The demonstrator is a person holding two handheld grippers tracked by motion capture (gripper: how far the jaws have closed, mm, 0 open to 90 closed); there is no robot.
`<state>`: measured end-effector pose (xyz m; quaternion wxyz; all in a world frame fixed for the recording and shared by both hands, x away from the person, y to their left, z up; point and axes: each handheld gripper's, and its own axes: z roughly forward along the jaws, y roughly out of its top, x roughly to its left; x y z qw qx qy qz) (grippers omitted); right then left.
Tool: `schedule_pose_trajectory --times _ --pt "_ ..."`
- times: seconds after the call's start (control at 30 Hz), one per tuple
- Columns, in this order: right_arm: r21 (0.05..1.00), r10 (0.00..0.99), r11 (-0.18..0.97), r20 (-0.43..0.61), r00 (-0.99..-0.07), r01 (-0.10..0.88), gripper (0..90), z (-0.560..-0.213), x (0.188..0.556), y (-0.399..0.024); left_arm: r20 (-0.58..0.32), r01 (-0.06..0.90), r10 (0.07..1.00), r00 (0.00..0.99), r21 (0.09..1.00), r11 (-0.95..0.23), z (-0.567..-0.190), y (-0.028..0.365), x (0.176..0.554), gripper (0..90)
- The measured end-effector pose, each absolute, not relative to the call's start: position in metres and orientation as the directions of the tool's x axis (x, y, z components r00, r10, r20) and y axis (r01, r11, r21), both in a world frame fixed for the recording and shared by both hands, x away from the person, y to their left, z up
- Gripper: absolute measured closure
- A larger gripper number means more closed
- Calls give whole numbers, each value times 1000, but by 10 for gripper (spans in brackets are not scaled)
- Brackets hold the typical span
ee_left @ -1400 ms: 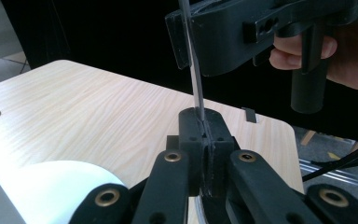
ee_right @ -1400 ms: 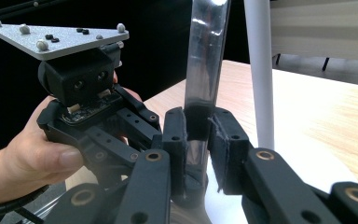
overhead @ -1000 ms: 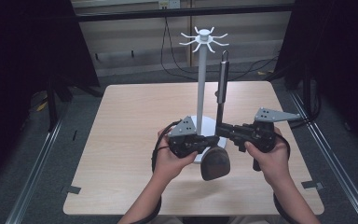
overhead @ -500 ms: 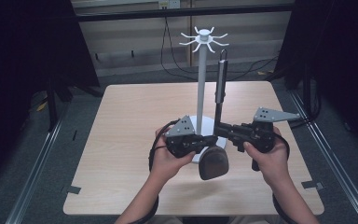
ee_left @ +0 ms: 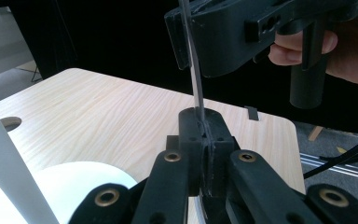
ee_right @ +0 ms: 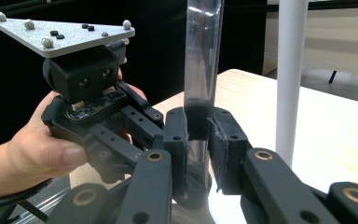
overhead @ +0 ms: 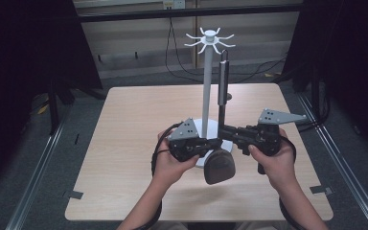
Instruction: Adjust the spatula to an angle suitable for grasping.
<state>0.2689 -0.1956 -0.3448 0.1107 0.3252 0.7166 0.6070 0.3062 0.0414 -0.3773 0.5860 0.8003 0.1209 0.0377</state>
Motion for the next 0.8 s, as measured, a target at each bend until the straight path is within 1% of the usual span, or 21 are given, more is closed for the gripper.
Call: schedule_pose_trajectory --times 0.17,0.5,0.8 --pt "943 599 60 227 -767 326 784 -345 269 -195 -78 143 233 969 950 -277 -379 42 306 882" --pt "941 602 65 229 -765 333 783 -347 275 -190 -101 170 247 964 945 -278 -382 44 311 881" --pt "940 609 57 234 -758 336 783 -352 280 -189 -102 176 260 960 944 -279 -385 44 316 880"
